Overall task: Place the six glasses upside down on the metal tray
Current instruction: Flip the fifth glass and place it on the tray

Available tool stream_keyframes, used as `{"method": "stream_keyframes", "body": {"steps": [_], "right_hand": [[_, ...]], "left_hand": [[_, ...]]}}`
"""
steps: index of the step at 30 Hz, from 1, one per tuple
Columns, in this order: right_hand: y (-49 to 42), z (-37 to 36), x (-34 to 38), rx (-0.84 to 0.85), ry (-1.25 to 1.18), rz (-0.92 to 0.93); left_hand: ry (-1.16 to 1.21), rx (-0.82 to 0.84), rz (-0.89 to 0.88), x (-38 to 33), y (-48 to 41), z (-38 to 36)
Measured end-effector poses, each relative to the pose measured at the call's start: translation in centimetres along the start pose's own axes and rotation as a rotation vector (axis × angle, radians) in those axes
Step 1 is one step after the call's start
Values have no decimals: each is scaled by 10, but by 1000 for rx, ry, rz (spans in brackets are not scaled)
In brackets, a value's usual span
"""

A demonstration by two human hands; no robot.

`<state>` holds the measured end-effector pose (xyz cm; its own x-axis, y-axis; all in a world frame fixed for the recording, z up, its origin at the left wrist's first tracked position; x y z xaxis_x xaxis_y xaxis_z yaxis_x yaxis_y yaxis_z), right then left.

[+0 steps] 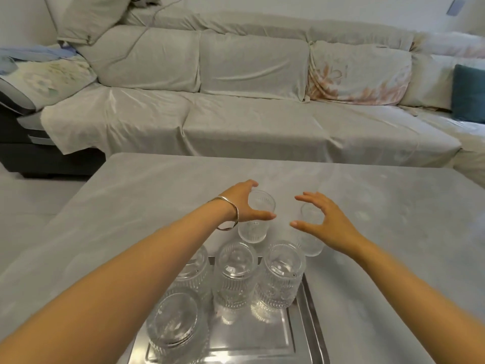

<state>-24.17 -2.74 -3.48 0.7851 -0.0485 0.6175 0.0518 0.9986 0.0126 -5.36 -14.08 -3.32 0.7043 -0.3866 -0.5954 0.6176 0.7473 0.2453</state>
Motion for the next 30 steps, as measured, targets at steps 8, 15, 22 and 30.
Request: {"method": "stream_keyframes", "body": {"steps": [8,15,22,30], "right_hand": [[0,2,-3,1,-56,47],[15,16,29,35,-345,22],[51,31,98,138,-878,200],[98,19,127,85,-869,184]], "left_hand": [[34,-161,-20,4,1,-1],[494,-336,-180,-24,44,28],[1068,-252,-277,-54,105,46],[834,-207,-321,-34,176,28]]}}
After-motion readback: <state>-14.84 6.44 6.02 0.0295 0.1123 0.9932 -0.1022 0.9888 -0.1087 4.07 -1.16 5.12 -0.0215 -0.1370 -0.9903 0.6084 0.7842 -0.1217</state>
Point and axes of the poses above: each hand's wrist, its own y-axis away from the middle knuckle, its own z-axis out of the back of the hand, x = y × z, the point moved 2 cm from there along -y, towards the middle knuckle, and after that the axes turned 10 degrees about x, right-handed, at the moved point
